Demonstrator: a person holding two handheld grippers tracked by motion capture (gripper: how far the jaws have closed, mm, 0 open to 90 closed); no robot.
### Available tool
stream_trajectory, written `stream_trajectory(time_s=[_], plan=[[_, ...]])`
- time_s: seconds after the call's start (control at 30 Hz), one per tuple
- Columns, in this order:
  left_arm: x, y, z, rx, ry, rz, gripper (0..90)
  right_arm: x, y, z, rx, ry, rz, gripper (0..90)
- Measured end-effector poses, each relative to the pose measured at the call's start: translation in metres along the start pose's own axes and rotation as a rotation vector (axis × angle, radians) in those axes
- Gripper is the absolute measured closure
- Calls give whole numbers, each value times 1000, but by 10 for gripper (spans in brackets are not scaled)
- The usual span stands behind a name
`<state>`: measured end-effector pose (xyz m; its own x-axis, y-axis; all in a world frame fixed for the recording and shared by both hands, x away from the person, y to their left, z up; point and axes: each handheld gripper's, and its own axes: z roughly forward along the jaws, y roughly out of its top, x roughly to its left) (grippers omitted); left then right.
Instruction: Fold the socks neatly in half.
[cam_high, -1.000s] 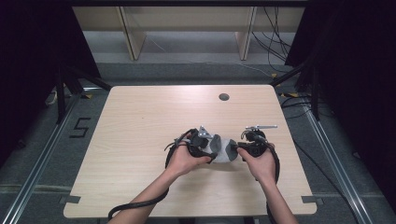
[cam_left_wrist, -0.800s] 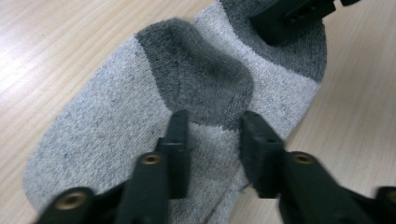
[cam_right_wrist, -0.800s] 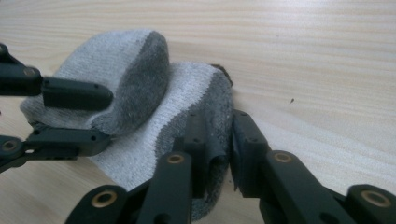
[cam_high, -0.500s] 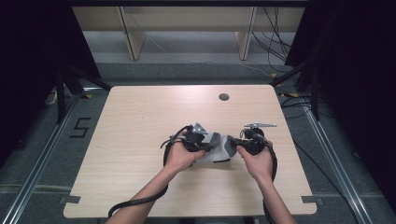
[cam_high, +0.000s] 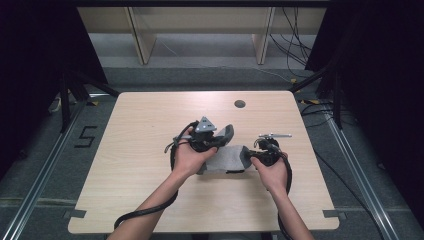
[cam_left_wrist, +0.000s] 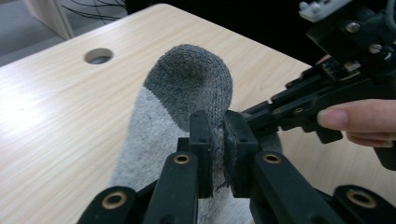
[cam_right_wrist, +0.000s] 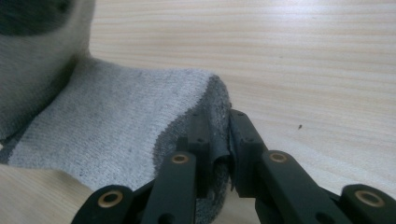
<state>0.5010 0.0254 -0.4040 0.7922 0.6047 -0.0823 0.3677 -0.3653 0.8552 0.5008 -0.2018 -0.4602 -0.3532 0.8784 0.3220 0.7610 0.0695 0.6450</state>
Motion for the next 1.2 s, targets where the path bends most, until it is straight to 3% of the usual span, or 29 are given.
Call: stream_trajectory(time_s=[0.03,0.07,0.13,0.2,0.23,0.3,0.33,0.37,0.4,0.43,0.47,0.5,0.53,0.57,0.6,0.67,0.77,0.83,0.9,0.93,0.97,1.0,1.07,1.1,1.13,1.17,1.2], plan=[[-2,-2,6,19,-14,10,830,0,0,0,2,-16,-7,811],[-5,-5,15,29,-30,-3,830,1,0,1,18,-1,26,811],[-8,-12,27,63,-48,-2,828,1,0,3,15,-4,26,811],[-10,-20,36,109,-55,17,826,0,0,2,27,-11,32,809],[-11,-23,40,120,-64,17,826,-1,-1,4,1,4,11,807],[-14,-30,46,130,-73,13,825,-1,-1,3,5,9,18,797],[-14,-31,47,143,-76,25,823,5,-1,0,49,17,110,785],[-15,-32,48,151,-74,32,822,-2,0,1,33,9,27,768],[-15,-33,49,154,-78,35,820,-4,0,1,15,4,8,734],[-15,-33,49,155,-79,37,819,-2,2,-2,24,-10,50,692],[-16,-33,49,158,-81,38,818,-1,3,-7,-10,7,83,663],[-16,-33,49,162,-80,48,816,-3,6,-12,-52,-2,58,649],[-17,-33,50,166,-79,53,814,0,9,-17,-89,-3,74,631],[-19,-34,51,153,-77,34,809,0,12,-21,-108,8,47,615],[-18,-33,50,169,-79,59,804,5,14,-24,-112,17,65,588],[-18,-33,50,169,-78,60,798,7,19,-23,-120,35,12,529],[-18,-34,49,174,-77,71,791,13,19,-17,-93,56,47,491],[-18,-34,50,169,-84,66,783,12,18,-14,-89,40,6,572],[-20,-34,47,158,-103,42,740,13,14,-9,-69,-12,0,682],[-19,-32,42,156,-110,39,708,13,13,-9,-58,10,25,715],[-19,-31,37,128,-119,18,666,8,12,-7,-49,3,3,744],[-18,-30,29,93,-140,-15,638,6,10,-6,-34,3,23,759],[-12,-29,12,28,-111,-70,650,2,8,-3,-31,15,36,773],[-7,-30,4,24,-63,-76,682,2,7,-3,-18,12,56,777],[-2,-32,-1,36,-13,-98,713,2,6,-3,-16,21,50,778],[6,-36,-5,83,23,-102,735,1,6,-3,-26,22,46,779],[11,-41,-6,118,31,-113,756,2,6,-3,-16,16,51,781]])
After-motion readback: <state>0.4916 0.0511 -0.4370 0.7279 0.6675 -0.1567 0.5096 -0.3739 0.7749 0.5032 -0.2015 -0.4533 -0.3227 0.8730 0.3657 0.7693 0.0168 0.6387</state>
